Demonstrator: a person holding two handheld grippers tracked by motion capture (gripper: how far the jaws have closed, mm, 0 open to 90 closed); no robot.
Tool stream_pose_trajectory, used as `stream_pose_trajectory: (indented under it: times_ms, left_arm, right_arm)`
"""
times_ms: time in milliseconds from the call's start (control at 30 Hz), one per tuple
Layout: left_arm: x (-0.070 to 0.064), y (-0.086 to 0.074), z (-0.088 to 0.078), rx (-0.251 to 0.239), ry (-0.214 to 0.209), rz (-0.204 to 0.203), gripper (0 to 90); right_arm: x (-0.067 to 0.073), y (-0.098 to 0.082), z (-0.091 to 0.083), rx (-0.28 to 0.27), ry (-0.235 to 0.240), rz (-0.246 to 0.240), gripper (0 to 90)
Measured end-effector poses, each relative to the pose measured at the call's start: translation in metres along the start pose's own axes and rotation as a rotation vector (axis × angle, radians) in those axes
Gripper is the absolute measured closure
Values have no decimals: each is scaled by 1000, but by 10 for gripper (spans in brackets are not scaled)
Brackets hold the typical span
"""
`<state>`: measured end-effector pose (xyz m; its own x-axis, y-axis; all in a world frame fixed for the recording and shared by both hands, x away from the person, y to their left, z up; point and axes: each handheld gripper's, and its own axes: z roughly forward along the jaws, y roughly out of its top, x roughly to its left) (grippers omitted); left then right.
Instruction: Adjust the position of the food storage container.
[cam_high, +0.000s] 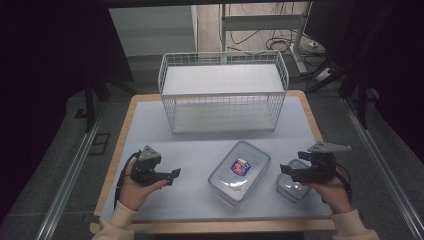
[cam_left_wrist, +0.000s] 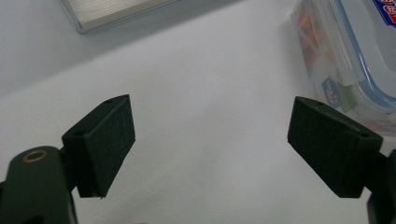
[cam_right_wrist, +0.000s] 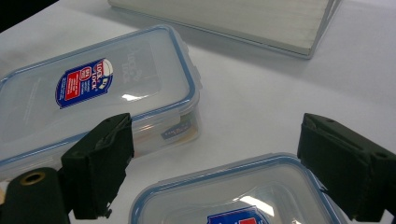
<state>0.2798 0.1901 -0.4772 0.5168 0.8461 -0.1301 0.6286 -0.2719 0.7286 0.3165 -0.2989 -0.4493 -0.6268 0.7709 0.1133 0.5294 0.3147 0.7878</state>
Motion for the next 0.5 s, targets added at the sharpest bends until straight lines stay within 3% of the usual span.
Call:
stream_pose_trajectory:
  times_ms: [500]
  left_arm:
    - [-3, 1, -1, 9, -19, 14, 141]
  right_arm:
    - [2, 1, -4, 8, 15, -15, 171]
